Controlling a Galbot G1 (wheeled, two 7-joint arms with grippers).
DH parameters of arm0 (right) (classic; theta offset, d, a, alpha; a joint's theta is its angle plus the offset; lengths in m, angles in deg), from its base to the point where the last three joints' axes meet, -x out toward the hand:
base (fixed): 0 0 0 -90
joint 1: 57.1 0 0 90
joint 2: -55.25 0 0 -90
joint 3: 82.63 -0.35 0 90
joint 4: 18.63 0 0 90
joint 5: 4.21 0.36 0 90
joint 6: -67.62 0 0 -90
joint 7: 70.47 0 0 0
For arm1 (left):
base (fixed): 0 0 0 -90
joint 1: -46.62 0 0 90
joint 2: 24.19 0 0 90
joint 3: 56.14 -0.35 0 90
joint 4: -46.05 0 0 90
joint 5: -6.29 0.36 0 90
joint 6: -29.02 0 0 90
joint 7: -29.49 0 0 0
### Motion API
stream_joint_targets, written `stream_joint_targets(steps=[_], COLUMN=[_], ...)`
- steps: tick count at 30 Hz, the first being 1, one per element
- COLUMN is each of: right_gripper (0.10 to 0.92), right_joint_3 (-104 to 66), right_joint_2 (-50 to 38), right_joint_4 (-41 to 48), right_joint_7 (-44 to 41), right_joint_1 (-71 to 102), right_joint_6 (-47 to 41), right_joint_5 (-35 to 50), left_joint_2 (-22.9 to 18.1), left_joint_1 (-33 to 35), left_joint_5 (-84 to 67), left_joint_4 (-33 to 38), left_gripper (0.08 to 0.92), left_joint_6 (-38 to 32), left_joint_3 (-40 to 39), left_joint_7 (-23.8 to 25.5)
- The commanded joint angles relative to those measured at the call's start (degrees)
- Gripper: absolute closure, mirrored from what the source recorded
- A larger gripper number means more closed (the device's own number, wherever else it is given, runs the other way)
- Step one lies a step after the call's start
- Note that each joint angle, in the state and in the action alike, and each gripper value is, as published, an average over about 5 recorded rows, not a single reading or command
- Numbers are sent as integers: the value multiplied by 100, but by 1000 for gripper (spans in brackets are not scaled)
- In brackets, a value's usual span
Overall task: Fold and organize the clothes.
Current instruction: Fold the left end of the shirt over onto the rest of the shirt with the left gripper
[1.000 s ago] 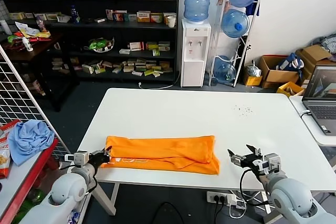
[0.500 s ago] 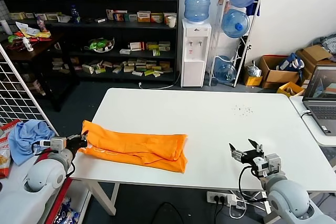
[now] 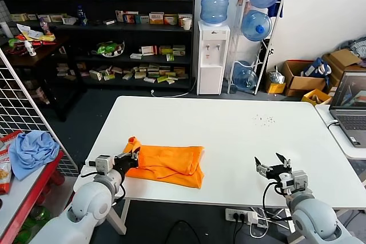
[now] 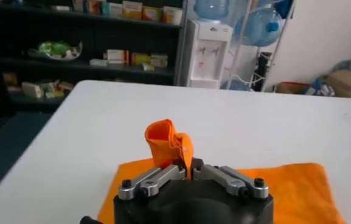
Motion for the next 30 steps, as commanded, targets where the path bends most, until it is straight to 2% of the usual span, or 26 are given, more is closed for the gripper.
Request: stream_joint_targets(steps=[1, 9, 15, 20, 24, 27, 30], right_gripper=[203, 203, 203, 203, 203, 203, 203], right_joint_3=[-1, 12, 7, 23, 29, 31, 43], right_joint_2=[78, 104, 102, 113, 95, 67, 57], right_joint_4=[132, 190, 183, 167, 126, 93, 80], right_joint_7=[11, -4, -13, -20, -19, -21, -39], right_joint_1=[-33, -77, -58, -66, -57, -54, -55], right_joint_6=[26, 13, 16, 15, 6, 2, 4], right_joint_5=[-84, -100, -93, -97, -95, -91, -97], left_joint_2=[-992, -1441, -1814, -2013, -1998, -1776, -1345], left_joint_1=[-330, -534, -561, -559, -471, -353, -240], left_joint_5=[-120, 31, 462, 548, 564, 552, 598], left_joint_4=[203, -150, -560, -728, -621, -491, -437], left_gripper=[879, 879, 851, 718, 606, 519, 432], left_joint_6=[6, -133, -674, -1000, -1124, -1181, -1191], left_joint_3=[-1195, -1451, -1591, -1621, -1580, -1386, -1058], left_joint_7=[-449, -448, -335, -322, -328, -320, -219])
